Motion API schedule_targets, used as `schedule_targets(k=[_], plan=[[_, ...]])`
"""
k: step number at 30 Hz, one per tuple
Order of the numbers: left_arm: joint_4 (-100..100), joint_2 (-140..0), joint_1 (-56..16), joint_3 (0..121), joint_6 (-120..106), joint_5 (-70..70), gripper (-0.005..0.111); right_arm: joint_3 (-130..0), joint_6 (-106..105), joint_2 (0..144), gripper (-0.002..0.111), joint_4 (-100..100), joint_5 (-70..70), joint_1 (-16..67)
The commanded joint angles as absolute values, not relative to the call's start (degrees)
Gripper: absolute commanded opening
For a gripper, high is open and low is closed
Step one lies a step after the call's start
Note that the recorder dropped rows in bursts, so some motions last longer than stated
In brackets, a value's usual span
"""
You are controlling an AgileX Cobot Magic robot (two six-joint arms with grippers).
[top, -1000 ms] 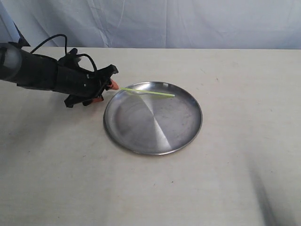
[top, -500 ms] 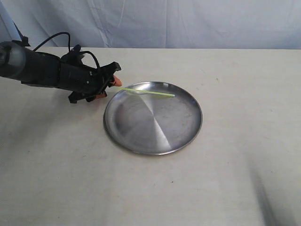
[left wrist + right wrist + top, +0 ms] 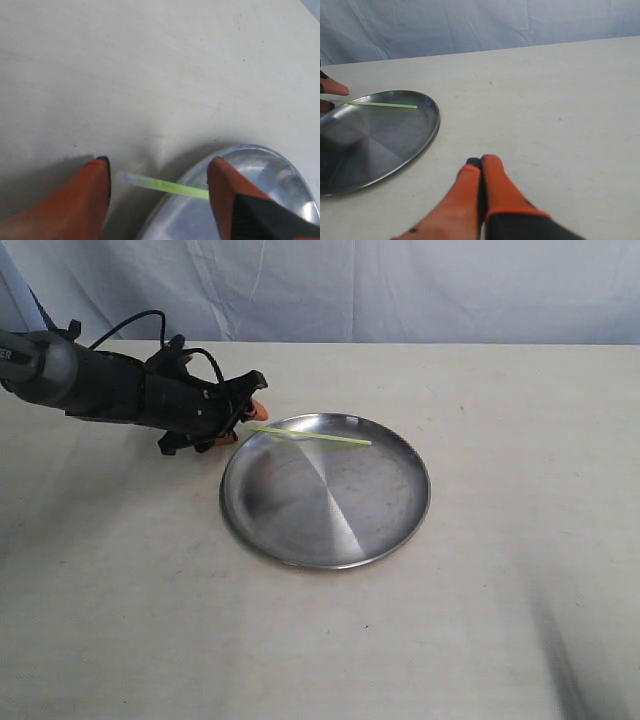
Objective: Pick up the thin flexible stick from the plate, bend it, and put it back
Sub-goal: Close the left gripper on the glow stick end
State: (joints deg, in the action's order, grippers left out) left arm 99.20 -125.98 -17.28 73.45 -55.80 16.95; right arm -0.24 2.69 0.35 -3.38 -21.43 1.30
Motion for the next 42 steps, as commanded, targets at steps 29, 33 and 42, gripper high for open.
schedule_targets(k=[29, 33, 42], plan=[[99.9, -126.1, -18.4, 73.9, -50.0, 15.0, 0.006, 0.0, 2.5, 0.0, 0.0, -3.2, -20.7, 1.1], [99.9, -126.1, -18.4, 73.9, -50.0, 14.9, 0.023, 0.0, 2.5, 0.0, 0.0, -3.2, -20.7, 1.1], [99.9, -126.1, -18.4, 74.0, -49.9, 14.4, 0.048, 0.0, 2.5, 0.0, 0.0, -3.2, -20.7, 1.1]])
